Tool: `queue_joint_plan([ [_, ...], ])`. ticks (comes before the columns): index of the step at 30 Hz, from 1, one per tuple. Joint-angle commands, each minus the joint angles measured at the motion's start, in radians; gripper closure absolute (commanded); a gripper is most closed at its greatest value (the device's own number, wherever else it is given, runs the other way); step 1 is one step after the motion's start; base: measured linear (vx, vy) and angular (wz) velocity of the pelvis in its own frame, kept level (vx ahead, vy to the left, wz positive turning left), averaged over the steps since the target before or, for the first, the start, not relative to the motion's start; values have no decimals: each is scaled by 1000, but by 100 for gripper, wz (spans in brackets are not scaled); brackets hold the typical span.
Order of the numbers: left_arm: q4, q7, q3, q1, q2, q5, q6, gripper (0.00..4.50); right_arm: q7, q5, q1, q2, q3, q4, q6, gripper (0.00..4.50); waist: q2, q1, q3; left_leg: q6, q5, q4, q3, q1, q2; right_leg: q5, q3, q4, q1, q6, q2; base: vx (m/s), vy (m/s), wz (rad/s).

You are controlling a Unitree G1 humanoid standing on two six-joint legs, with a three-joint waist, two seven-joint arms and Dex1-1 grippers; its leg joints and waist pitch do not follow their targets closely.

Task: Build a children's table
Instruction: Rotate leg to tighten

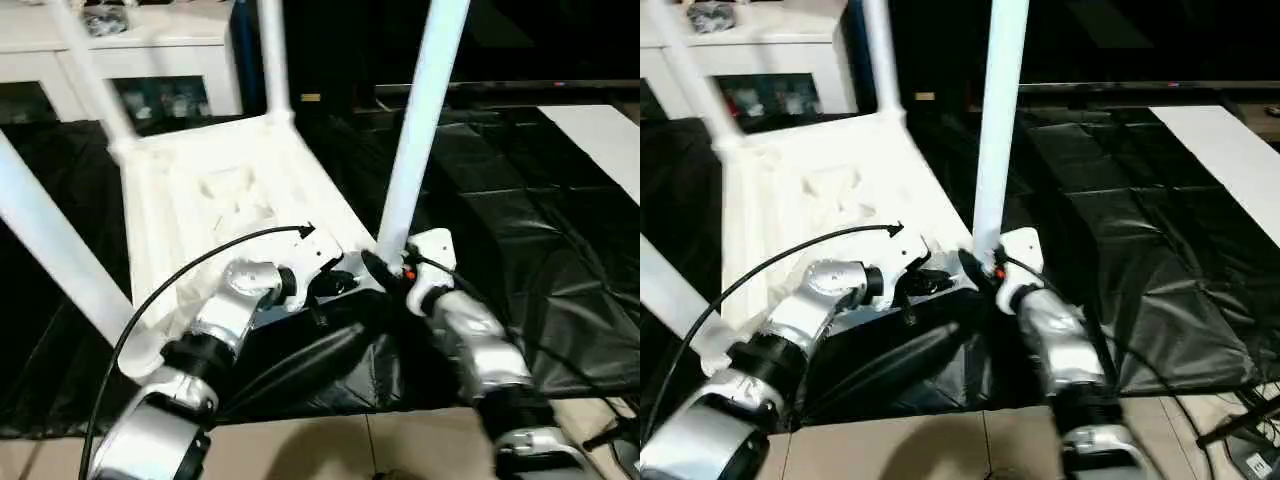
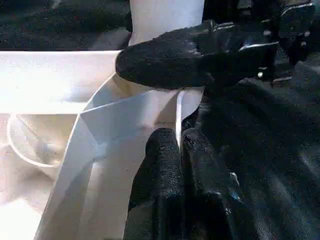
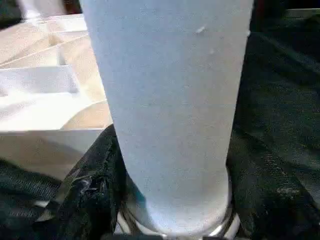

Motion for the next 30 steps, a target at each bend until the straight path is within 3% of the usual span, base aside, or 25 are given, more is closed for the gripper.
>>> queue_joint_plan([
  [1,-33,-43,-76,23,-47,-7,-37,450,-39,-35,-14,38,52,42,1,191,-7,-3,-55,17,-402,-71,9,0,-14,-419,11,-86,40,-154,-5,0,0,0],
  [2,-33,-43,-81,25,-44,1,-41,450,-49,-47,-14,33,57,39,-9,135,-5,-3,-55,18,-405,-71,10,3,-14,-414,11,-85,39,-158,-5,0,0,0],
  [5,-52,-51,-79,34,-26,2,-31,450,-41,-86,-19,-20,66,40,-41,122,-7,-8,-56,23,-406,-71,9,1,-12,-389,12,-82,43,-166,-5,0,0,0],
  [7,-64,-62,-78,37,-13,-1,-26,450,1,-69,-26,-43,53,49,-40,79,-6,-5,-57,36,-395,-67,14,4,-11,-350,15,-81,39,-186,-4,0,0,0],
  [13,-53,-177,-75,35,62,-17,-78,450,357,7,-13,-168,87,-17,-61,79,-8,5,-65,88,-294,-59,16,-8,-10,-190,16,-61,58,-236,-6,0,0,0],
  [15,-43,-214,-68,30,78,-26,-94,450,463,37,-1,-201,100,-44,-56,79,-8,9,-67,102,-259,-55,17,-7,-9,-140,17,-55,59,-254,-6,0,0,0],
  [17,-30,-266,-64,22,99,-42,-115,450,585,79,14,-238,119,-81,-26,79,-11,19,-65,119,-259,-55,19,-4,-9,-146,17,-55,60,-261,-6,0,0,0],
  [20,-26,-316,-61,16,115,-62,-123,450,673,104,23,-271,138,-105,-10,79,-10,24,-61,112,-282,-58,18,-3,-6,-186,16,-57,58,-258,-5,0,0,0],
  [21,-24,-332,-62,12,123,-68,-127,450,714,115,21,-283,141,-106,-3,108,-11,23,-60,98,-294,-60,18,-4,-5,-214,16,-58,57,-252,-7,0,0,0],
  [23,2,-418,-72,-9,155,-78,-155,450,825,123,9,-315,168,-107,14,115,-9,30,-59,86,-328,-61,19,2,-5,-265,14,-63,53,-243,-3,0,0,0],
  [26,39,-491,-79,-32,175,-84,-183,450,910,114,-7,-335,199,-98,19,133,-9,37,-59,77,-327,-62,19,-1,-3,-262,15,-60,55,-243,-5,0,0,0],
  [30,89,-550,-86,-66,188,-85,-201,450,1006,102,-25,-354,253,-90,34,165,-7,49,-61,74,-305,-60,21,6,-3,-220,17,-56,52,-260,-4,0,0,0],
])
